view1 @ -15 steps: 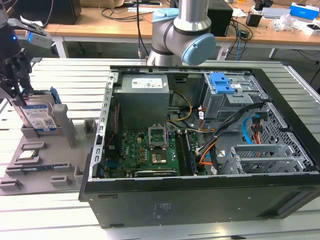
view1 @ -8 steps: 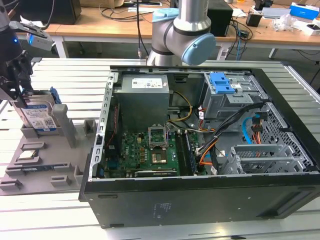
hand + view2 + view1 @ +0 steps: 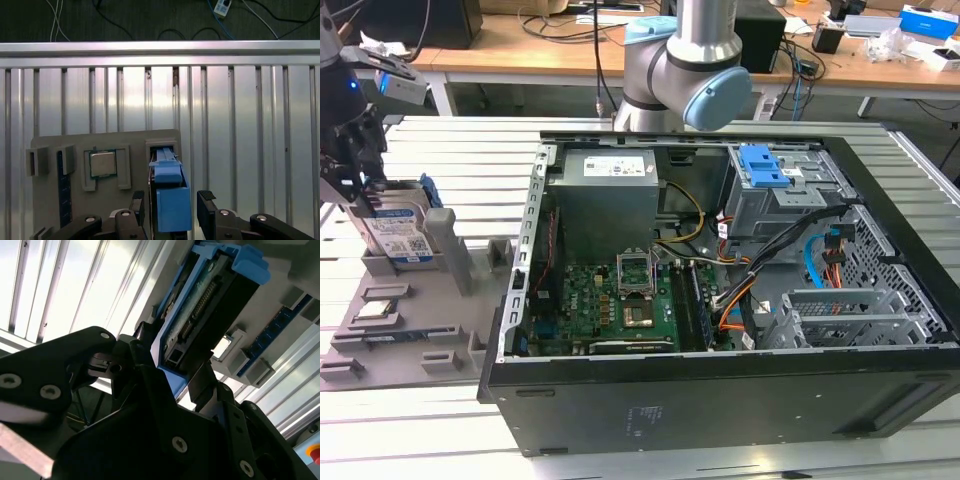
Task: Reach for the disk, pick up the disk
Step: 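Pick up the disk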
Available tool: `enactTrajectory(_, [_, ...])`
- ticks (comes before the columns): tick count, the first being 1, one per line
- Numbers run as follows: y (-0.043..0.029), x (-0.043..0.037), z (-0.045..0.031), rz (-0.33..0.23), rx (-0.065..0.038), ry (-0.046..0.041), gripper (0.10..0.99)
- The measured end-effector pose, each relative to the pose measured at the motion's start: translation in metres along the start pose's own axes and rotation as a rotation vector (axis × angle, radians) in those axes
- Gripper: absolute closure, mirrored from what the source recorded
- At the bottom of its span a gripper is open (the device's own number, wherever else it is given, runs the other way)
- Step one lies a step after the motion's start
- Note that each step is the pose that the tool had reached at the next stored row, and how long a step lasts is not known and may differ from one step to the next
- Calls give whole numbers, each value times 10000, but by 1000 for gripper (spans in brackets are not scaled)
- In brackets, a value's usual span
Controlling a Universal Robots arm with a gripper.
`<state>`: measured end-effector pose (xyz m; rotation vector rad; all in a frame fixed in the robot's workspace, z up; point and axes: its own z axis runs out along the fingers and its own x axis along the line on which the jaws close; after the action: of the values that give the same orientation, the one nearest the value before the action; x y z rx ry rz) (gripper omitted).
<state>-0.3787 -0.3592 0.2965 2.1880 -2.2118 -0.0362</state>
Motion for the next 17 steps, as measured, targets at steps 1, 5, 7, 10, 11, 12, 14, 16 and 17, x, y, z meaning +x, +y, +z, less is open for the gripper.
enactTrajectory(1, [-3, 0, 20, 0, 0, 0, 545])
enactTrajectory(5, [-10, 0, 77, 0, -1, 1, 545])
enactTrajectory(7, [-14, -1, 92, 0, -2, 2, 545])
enactTrajectory(10, [-14, -1, 94, -1, 0, 2, 545])
enactTrajectory(11, [-14, -1, 94, -1, -1, 1, 545])
enactTrajectory(12, [-14, -1, 94, 0, -1, 1, 545])
enactTrajectory(14, [-14, -1, 94, -2, -1, 1, 545])
enactTrajectory(16, [-14, -1, 94, -2, -1, 1, 545])
enactTrajectory(17, [-15, -1, 94, -2, -1, 2, 545])
